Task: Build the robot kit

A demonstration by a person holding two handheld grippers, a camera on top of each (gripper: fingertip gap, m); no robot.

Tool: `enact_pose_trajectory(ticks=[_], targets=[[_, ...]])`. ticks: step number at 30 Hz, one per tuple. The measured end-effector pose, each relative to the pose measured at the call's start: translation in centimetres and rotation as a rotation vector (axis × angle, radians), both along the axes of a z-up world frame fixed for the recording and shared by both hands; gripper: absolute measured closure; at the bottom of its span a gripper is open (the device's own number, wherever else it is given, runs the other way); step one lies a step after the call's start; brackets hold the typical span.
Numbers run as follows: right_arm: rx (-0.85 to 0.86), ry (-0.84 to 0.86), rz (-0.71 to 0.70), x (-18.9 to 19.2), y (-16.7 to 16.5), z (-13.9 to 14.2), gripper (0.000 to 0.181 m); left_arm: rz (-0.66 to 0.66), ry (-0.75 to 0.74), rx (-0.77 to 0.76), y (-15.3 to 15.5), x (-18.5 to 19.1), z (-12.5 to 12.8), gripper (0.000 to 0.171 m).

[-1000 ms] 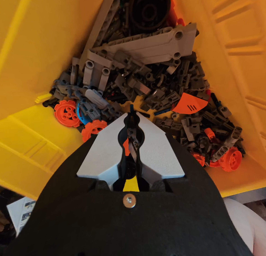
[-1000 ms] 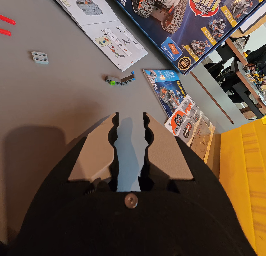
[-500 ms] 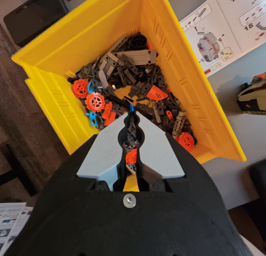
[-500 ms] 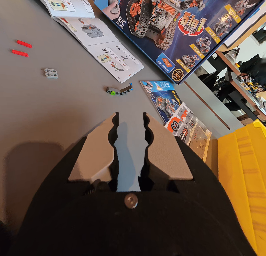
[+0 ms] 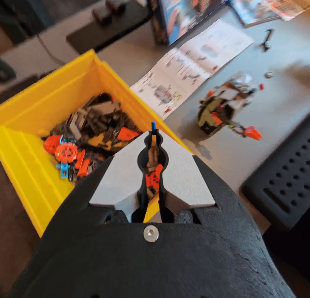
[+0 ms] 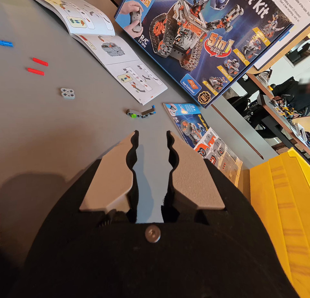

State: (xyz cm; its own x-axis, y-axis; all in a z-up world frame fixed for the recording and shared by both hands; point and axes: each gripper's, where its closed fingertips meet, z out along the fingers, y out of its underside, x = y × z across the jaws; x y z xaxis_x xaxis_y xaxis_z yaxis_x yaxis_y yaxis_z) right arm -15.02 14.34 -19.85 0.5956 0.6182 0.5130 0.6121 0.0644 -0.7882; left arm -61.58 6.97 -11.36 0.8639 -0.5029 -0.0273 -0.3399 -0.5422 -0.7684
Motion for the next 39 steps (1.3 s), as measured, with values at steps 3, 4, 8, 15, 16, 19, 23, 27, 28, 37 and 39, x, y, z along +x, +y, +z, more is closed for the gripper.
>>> enact_pose_trajectory(ticks=[3, 4, 8, 15, 16, 19, 23, 27, 28, 37, 39], targets=[[0.025, 0.015, 0.013, -0.2, -0.3, 0.6, 0.148, -0.102, 0.030, 0.147, -2.0, 4.5, 2.8, 0.169], [0.037, 0.020, 0.022, -0.3, -0.4, 0.9, 0.148, -0.130, 0.044, 0.193, -2.6, 6.0, 3.6, 0.169], [0.091, 0.039, 0.074, -1.6, -1.7, 2.0, 0.147, -0.262, 0.068, 0.265, -5.1, 13.0, 4.7, 0.169], [0.147, -0.016, 0.068, -2.0, -3.2, 2.1, 0.148, -0.388, 0.201, -0.037, -6.6, 23.7, -4.0, 0.169], [0.149, -0.020, 0.068, -2.0, -3.2, 2.1, 0.148, -0.375, 0.249, -0.087, -6.2, 24.3, -5.7, 0.169], [0.145, -0.019, 0.063, -1.9, -2.9, 2.0, 0.148, -0.357, 0.253, -0.259, -5.4, 26.7, -9.3, 0.169], [0.150, 0.000, 0.060, -1.6, -2.9, 2.4, 0.148, -0.269, 0.311, -0.373, -3.1, 27.5, -12.1, 0.169], [0.143, -0.003, 0.068, -1.6, -2.9, 2.2, 0.148, -0.264, 0.300, -0.452, -2.2, 28.0, -13.6, 0.169], [0.139, -0.007, 0.073, -1.7, -2.9, 2.1, 0.148, -0.263, 0.296, -0.474, -2.1, 28.0, -13.9, 0.169], [0.128, 0.006, 0.084, -1.7, -3.0, 2.1, 0.147, -0.250, 0.249, -0.429, -1.3, 27.8, -12.2, 0.147], [0.128, 0.023, 0.082, -1.6, -3.0, 2.3, 0.147, -0.226, 0.191, -0.320, -1.0, 27.6, -9.1, 0.145]])
